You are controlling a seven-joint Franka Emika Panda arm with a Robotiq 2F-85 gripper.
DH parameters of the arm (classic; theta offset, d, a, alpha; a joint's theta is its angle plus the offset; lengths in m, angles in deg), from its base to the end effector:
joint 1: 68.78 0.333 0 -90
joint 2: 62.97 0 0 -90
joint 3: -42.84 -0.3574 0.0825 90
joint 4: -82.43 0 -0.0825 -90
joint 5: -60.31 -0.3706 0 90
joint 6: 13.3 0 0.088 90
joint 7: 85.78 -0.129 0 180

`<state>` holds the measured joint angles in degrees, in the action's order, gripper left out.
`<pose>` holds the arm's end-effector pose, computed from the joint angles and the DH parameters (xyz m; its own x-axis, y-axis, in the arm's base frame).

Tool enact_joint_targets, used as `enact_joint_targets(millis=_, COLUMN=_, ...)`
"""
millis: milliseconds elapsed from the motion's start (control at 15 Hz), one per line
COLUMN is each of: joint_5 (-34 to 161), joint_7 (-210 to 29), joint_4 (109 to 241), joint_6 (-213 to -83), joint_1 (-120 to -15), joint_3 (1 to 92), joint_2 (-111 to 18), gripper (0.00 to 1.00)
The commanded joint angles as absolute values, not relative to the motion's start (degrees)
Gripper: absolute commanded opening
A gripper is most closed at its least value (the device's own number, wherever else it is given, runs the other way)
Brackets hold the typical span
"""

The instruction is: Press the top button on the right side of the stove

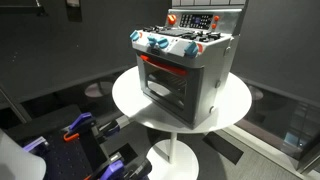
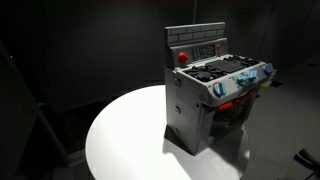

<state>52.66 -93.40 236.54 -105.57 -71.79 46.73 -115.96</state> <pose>0.2112 -0.0112 0.4840 0.9596 -0.2177 -0.1784 -0.2468 -0.9554 -0.1619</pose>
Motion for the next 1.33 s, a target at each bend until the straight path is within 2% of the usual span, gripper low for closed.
enact_joint_targets(millis=0, joint_5=52.1, joint_7=-92.7, joint_4=236.4, joint_6=-105.4, joint_1=-72.9, joint_3=45.9, joint_2=-115.9, gripper=1.0)
enact_joint_targets(millis=667, joint_5=53.1, joint_7=-93.2, joint_4=232.9, joint_6=-109.8, joint_1=-73.5, joint_3=45.1, joint_2=-112.8, gripper=1.0)
enact_joint_targets(millis=1267, joint_5=55.0, joint_7=-94.7, joint_4=224.1, joint_6=-122.4, joint_1=-74.5, joint_3=43.6, joint_2=-100.5, gripper=1.0)
